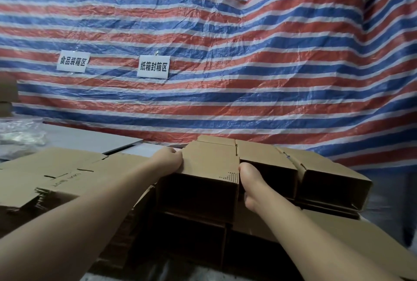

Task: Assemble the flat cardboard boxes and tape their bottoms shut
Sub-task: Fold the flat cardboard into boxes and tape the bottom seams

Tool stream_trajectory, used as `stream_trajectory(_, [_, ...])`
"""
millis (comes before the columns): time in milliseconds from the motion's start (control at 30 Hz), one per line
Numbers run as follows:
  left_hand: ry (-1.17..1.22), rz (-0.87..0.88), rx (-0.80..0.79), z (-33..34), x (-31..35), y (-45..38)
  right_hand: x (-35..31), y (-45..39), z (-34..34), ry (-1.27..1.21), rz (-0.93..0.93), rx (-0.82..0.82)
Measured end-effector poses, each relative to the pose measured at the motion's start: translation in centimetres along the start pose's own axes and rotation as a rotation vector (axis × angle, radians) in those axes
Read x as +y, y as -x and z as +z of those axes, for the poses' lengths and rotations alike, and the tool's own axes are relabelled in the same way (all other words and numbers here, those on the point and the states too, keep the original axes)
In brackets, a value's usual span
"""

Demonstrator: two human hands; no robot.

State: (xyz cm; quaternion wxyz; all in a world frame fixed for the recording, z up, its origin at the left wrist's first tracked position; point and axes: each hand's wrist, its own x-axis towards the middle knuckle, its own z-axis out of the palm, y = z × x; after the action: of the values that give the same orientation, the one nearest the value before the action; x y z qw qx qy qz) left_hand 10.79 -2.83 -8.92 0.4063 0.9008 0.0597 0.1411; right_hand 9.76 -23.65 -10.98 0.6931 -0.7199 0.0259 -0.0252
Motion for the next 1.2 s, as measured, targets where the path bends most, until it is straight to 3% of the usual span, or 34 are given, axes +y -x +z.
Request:
stream_trajectory(267, [0.007,0.053,0.107,-1.6,0.0,1.5,-0.8,1.3,0.0,0.049,-0.001,-0.002])
stream_trajectory(467, [-0.385,0.207,0.130,-4.4,-4.5,4.3,-2.5,3.1,-0.1,0.148,-0.005,0.077])
stream_trajectory(667, [-0.587,0.255,-0.055,-3.6,-7.7,6.2,-3.1,5.2,0.8,0.222,-0.047,0.111])
stream_trajectory(900, [-0.846,0.288,-0.146,-3.4,-9.5,8.2,-3.2,6.6,1.3,0.262,-0.111,0.141])
stream_trajectory(1200, [-0.842,0.407,0.014,-4.3,-10.3,10.2,-3.9,7.4,2.0,0.251,-0.151,0.142])
